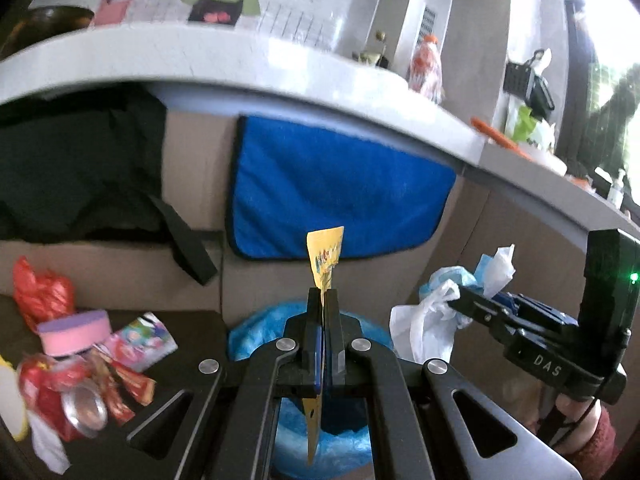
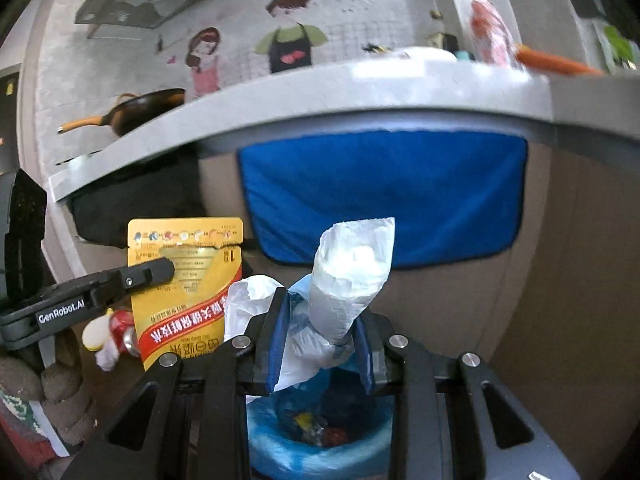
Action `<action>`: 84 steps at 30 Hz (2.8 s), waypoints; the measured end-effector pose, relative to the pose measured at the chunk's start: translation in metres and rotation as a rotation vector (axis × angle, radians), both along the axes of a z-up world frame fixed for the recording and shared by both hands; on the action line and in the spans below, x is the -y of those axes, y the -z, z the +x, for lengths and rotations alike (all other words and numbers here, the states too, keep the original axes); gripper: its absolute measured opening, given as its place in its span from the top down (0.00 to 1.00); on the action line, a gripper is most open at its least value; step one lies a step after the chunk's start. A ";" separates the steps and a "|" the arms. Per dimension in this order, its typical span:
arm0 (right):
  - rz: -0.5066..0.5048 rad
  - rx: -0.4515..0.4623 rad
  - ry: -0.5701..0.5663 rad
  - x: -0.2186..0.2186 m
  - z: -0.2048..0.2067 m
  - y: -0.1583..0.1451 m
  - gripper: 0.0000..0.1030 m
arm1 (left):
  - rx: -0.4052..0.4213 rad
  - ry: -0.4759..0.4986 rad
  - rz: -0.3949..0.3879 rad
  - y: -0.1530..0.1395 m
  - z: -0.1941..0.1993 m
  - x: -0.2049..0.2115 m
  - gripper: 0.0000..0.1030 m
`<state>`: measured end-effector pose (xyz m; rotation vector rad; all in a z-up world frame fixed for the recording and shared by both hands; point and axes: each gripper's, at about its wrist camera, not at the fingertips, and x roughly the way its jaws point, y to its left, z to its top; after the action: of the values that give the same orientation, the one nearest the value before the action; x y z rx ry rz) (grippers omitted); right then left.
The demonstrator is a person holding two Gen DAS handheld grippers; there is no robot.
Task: Collect trash
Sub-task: 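Carry the package and tissues over the blue bin and open both tools, then move both open tools back toward the remaining trash on the table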
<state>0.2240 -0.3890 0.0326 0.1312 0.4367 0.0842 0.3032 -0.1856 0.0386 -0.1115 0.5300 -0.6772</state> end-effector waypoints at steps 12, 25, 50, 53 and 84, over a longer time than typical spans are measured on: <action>0.068 -0.071 -0.002 0.019 0.024 0.047 0.73 | -0.099 0.002 0.030 0.042 0.025 0.009 1.00; 0.080 -0.133 0.010 0.021 0.049 0.073 0.73 | -0.162 -0.004 -0.018 0.068 0.047 0.015 1.00; 0.072 -0.171 0.039 0.017 0.056 0.091 0.50 | -0.262 -0.094 -0.104 0.082 0.079 -0.027 0.53; 0.077 -0.163 0.043 0.013 0.047 0.085 0.50 | -0.240 -0.150 -0.091 0.076 0.070 -0.049 0.52; -0.109 -0.191 -0.356 -0.250 0.036 0.028 0.40 | -0.255 -0.632 -0.015 0.096 -0.044 -0.363 0.46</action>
<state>0.2604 -0.1394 0.0043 -0.0482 0.6513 0.3998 0.2590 0.1773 -0.0571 -0.3658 0.6905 -0.0470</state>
